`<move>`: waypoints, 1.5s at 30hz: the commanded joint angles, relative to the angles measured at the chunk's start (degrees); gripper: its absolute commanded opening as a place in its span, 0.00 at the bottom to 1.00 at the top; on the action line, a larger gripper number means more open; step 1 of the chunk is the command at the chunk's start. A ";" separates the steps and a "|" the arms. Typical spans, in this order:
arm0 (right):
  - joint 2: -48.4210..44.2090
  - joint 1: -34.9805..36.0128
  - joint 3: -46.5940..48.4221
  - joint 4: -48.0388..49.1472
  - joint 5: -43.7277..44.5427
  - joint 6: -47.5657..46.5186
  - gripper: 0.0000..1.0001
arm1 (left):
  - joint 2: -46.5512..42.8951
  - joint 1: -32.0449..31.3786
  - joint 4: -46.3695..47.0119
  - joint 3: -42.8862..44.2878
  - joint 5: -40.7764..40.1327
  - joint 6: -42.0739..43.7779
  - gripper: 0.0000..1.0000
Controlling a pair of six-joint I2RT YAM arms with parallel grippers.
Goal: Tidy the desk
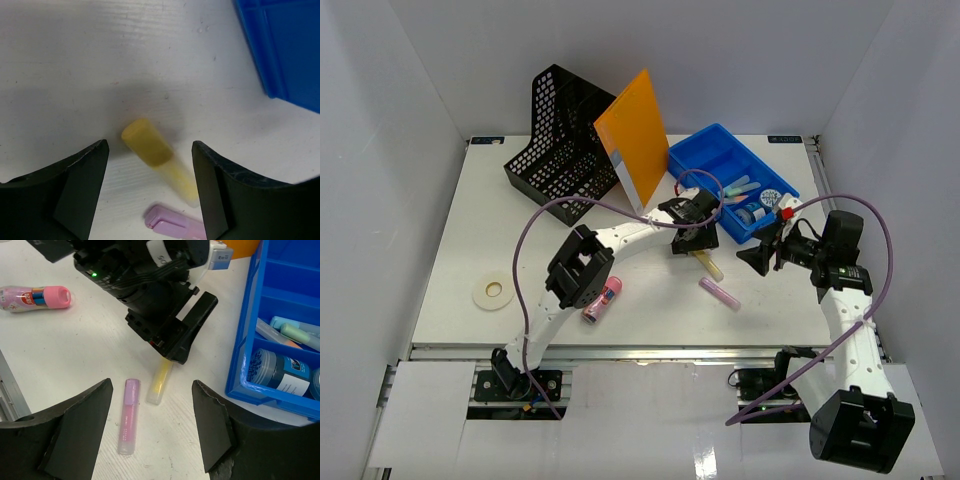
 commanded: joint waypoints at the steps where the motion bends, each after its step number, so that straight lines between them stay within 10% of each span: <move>1: -1.60 -0.66 -0.72 1.62 -2.51 0.73 0.71 | 5.14 -0.32 -8.02 7.03 -1.73 -1.02 0.77; 31: -1.94 -2.39 -1.46 1.50 -5.12 0.30 0.71 | 11.82 2.49 -10.77 12.52 -3.00 5.91 0.36; 45: -0.94 -2.69 -1.56 1.59 -5.16 0.17 0.71 | 8.80 7.57 -9.62 11.59 -2.65 11.49 0.37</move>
